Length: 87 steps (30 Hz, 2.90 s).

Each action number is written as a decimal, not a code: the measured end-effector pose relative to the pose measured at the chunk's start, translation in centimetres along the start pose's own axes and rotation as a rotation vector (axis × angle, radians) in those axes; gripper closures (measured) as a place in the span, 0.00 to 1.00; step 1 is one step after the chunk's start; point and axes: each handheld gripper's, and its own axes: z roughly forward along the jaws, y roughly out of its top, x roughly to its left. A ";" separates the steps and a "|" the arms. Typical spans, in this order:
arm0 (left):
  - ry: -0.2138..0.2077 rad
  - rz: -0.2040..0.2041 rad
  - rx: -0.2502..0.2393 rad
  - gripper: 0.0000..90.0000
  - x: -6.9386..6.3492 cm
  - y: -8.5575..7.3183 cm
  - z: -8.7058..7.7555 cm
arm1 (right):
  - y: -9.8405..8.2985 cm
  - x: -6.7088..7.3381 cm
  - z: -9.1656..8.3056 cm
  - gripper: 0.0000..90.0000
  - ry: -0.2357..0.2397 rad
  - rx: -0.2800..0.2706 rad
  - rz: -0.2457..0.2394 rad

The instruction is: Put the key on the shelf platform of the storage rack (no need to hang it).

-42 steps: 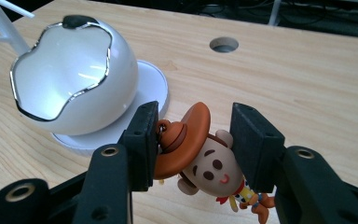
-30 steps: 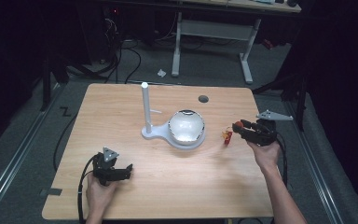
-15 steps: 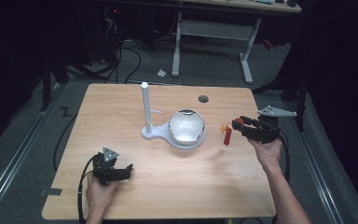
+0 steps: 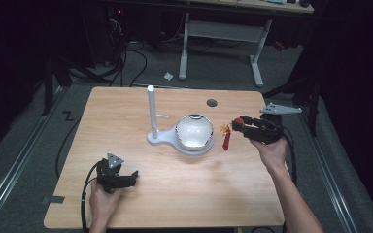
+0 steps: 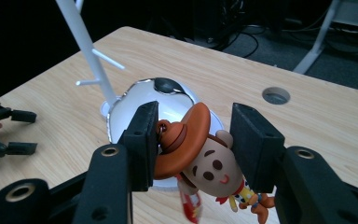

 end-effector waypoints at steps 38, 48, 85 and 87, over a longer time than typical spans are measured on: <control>0.000 0.000 0.000 0.09 0.0 0.0 0.0 | 3.3 3.3 6.3 0.60 0.125 0.026 -0.028; 0.000 0.000 0.000 0.09 0.0 0.0 0.0 | 4.1 3.6 6.7 0.60 0.133 0.002 -0.031; 0.000 0.000 0.001 0.09 0.0 0.0 0.0 | 1.1 4.0 11.6 0.60 0.135 0.103 -0.025; 0.000 0.000 0.000 0.09 0.0 0.0 0.0 | 0.7 3.9 12.0 0.60 0.136 0.113 -0.018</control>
